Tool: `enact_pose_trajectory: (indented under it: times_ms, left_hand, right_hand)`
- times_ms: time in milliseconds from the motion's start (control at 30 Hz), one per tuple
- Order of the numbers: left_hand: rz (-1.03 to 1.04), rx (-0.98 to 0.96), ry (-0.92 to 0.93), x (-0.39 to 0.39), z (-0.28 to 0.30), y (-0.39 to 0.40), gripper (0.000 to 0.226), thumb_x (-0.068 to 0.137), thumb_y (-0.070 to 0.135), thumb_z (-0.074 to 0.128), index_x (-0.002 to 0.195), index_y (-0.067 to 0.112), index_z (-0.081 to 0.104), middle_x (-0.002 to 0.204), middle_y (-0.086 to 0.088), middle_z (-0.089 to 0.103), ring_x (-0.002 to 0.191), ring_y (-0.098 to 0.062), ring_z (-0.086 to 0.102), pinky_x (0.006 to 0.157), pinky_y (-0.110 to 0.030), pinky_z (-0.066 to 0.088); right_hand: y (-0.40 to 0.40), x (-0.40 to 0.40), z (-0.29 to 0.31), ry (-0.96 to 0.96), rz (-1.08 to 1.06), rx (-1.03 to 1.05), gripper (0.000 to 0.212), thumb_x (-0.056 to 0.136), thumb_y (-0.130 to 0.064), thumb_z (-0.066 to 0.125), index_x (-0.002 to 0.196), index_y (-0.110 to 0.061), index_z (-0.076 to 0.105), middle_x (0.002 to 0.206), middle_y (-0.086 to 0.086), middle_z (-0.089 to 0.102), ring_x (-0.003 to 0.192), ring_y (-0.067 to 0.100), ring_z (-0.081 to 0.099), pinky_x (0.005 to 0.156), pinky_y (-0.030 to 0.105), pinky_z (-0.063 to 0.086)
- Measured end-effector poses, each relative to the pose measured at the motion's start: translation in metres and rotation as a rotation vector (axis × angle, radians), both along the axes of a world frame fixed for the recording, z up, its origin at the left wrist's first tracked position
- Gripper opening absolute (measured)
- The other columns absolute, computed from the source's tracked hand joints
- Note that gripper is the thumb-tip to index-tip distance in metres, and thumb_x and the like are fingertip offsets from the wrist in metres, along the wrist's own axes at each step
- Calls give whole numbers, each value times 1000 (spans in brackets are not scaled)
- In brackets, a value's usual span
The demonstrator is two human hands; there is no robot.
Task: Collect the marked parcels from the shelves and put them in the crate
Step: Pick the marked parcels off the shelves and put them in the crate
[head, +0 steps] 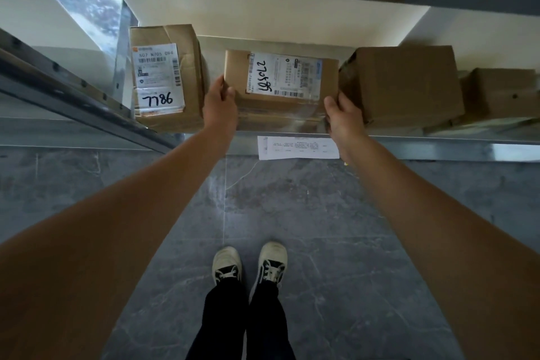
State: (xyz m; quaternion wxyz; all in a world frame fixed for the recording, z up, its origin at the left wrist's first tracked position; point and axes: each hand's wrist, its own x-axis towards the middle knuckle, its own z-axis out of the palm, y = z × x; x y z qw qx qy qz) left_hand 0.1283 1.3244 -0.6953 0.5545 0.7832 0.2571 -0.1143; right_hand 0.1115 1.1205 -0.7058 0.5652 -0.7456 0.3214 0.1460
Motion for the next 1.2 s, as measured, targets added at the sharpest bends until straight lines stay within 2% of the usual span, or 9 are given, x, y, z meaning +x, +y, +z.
enact_pose_trajectory:
  times_ms: [300,467,600,700,767,867,1033,1100,1200]
  left_hand:
    - [-164,250,3,3,24,-10,28,93,-1,43,119,8,45,115,-5,50,100,-15,48,94,-34,47]
    - [-147,331,-337,-32,51,-70,42,96,4,43,138,11,43,140,-4,44,118,-6,43,99,-14,36]
    - [-263,81,-378,-55,59,-155,25,98,10,42,114,17,60,104,1,62,91,-2,57,77,-15,48]
    - [-151,-102,-161,-56,63,-215,25,99,11,39,101,27,57,91,16,48,79,8,46,74,-13,35]
    - [-35,-195,6,-50,60,-239,33,101,18,37,132,15,48,111,12,46,96,0,45,87,-22,33]
    - [74,-279,269,-37,53,-253,46,102,28,31,143,9,37,137,-8,47,125,-24,44,101,-35,35]
    - [304,-342,223,-38,61,-256,25,99,22,35,98,18,59,96,1,57,87,-11,52,68,-21,39]
    - [330,-418,128,-39,70,-252,27,99,19,36,100,18,63,93,4,64,84,-9,58,57,-15,44]
    - [304,-448,67,-41,85,-247,28,98,18,39,113,11,62,101,-1,67,94,-16,62,71,-22,52]
  right_hand:
    - [10,4,6,-74,-9,-170,45,101,-26,45,145,-16,44,130,4,59,114,20,55,97,33,44]
    - [-18,-21,38,-277,-16,-138,38,98,-29,50,131,-10,55,124,2,63,112,16,59,98,33,47]
    - [-100,-39,61,-485,-64,-396,29,98,-16,46,121,-5,59,109,-4,57,100,11,55,86,16,41]
    - [-177,-28,52,-352,-124,-558,45,93,-29,47,129,-3,51,128,12,54,119,26,49,102,35,38]
    - [-213,-16,44,-123,-112,-466,61,92,-43,47,140,-6,42,140,11,47,128,27,44,108,39,35]
    - [-238,-7,38,107,-27,-152,60,97,-52,41,139,-10,47,126,0,51,114,20,49,103,36,37]
    - [-254,-19,55,-30,-7,-19,38,84,-45,60,109,-16,62,110,2,64,104,21,60,89,37,45]
    - [-262,-21,65,-90,-55,74,38,70,-49,65,96,-22,62,98,3,65,93,20,61,85,40,45]
    - [-269,-23,80,-66,-66,225,40,75,-51,67,109,-30,60,114,2,65,104,22,61,91,42,52]
